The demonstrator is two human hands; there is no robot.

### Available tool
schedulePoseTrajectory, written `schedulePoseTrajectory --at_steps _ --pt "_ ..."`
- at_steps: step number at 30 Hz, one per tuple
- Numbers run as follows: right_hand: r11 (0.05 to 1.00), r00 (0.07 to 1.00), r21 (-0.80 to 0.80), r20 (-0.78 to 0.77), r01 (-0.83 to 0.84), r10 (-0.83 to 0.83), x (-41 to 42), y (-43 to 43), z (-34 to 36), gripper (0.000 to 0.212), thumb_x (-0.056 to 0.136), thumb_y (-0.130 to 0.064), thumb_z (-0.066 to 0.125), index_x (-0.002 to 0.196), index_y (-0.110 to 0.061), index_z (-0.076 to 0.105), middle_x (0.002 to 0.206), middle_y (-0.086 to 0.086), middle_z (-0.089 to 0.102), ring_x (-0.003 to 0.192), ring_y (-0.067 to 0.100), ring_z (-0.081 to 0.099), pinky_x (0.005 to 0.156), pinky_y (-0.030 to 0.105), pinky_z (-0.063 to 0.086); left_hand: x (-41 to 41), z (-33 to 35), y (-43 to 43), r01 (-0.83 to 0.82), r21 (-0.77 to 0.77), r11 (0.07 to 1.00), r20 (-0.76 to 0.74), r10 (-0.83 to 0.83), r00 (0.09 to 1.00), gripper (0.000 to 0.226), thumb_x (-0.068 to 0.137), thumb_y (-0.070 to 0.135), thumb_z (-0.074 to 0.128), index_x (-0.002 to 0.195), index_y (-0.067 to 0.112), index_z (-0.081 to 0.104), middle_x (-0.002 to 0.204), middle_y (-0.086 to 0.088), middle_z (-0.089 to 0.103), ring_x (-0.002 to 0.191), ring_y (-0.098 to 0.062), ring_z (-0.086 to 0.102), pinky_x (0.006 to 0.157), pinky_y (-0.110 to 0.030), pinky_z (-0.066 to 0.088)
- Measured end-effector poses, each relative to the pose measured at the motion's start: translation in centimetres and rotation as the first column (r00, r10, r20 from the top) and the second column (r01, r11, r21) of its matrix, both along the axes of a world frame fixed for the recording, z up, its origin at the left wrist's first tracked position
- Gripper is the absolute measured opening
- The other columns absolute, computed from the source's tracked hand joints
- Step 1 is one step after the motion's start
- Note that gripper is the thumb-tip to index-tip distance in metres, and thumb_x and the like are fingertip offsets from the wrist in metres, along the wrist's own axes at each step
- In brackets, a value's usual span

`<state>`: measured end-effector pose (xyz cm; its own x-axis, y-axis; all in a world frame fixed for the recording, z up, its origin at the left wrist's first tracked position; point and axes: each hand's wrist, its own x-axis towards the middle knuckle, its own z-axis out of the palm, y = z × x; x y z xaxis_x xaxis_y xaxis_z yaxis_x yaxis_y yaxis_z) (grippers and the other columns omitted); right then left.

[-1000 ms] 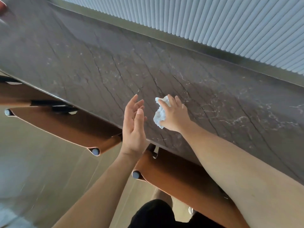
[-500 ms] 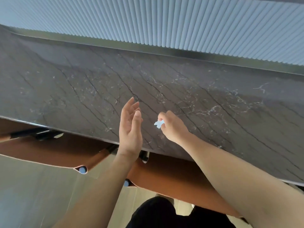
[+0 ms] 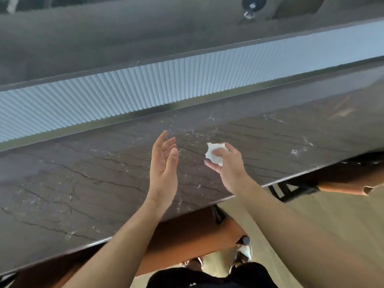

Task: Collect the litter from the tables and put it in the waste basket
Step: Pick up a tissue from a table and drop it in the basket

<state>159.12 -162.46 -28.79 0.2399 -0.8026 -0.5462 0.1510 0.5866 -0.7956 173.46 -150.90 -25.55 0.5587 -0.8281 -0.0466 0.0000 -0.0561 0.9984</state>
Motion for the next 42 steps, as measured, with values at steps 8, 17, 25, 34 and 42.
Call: schedulePoseTrajectory --at_steps 8,17,25,34,42 --pt "0.928 0.895 0.086 0.244 0.363 -0.372 -17.7 -0.7 5.1 0.029 0.095 -0.001 0.054 0.120 -0.011 0.065 0.103 0.016 0.069 0.095 0.032 0.070 0.085 0.040 0.061 -14.9 3.7 -4.9 0.283 -0.108 0.953 0.026 -0.281 0.959 0.055 0.094 0.058 0.053 0.147 0.046 0.043 0.146 0.005 0.059 0.139 -0.010 0.055 0.119 -0.053 0.044" --pt "0.792 0.767 0.022 0.233 0.611 -0.598 -41.0 2.4 7.0 0.025 0.096 0.000 0.056 0.117 -0.010 0.065 0.089 0.011 0.075 0.085 0.027 0.075 0.084 0.041 0.061 -37.5 5.0 -7.5 0.522 -0.157 0.839 0.052 -0.520 0.852 0.055 0.098 0.058 0.052 0.151 0.044 0.040 0.146 0.013 0.059 0.137 -0.003 0.056 0.114 -0.037 0.051" --pt "0.630 0.618 -0.007 0.210 0.776 -0.758 -58.2 6.5 8.7 0.035 0.093 -0.002 0.060 0.127 -0.011 0.060 0.106 0.017 0.069 0.089 0.033 0.074 0.090 0.049 0.053 -54.9 5.8 -8.7 0.735 -0.171 0.656 0.063 -0.738 0.672 0.042 0.110 0.040 0.048 0.152 0.037 0.041 0.140 0.024 0.059 0.137 0.002 0.055 0.114 -0.028 0.048" --pt "0.484 0.472 -0.016 0.253 0.875 -0.844 -70.8 5.6 9.2 0.033 0.091 -0.002 0.059 0.124 -0.007 0.062 0.100 0.014 0.068 0.082 0.029 0.071 0.076 0.042 0.062 -69.4 5.8 -13.5 0.861 -0.178 0.476 0.060 -0.868 0.492 0.045 0.112 0.031 0.045 0.156 0.024 0.042 0.149 0.011 0.056 0.138 -0.001 0.054 0.116 -0.031 0.048" --pt "0.356 0.366 -0.083 0.231 0.931 -0.902 -84.2 -2.4 9.7 0.029 0.089 -0.009 0.067 0.118 -0.007 0.065 0.101 0.012 0.070 0.084 0.028 0.072 0.080 0.044 0.062 -83.7 5.6 -23.8 0.932 -0.204 0.301 0.061 -0.946 0.319 0.053 0.095 0.062 0.050 0.146 0.045 0.046 0.150 0.014 0.056 0.138 0.003 0.054 0.117 -0.032 0.047"
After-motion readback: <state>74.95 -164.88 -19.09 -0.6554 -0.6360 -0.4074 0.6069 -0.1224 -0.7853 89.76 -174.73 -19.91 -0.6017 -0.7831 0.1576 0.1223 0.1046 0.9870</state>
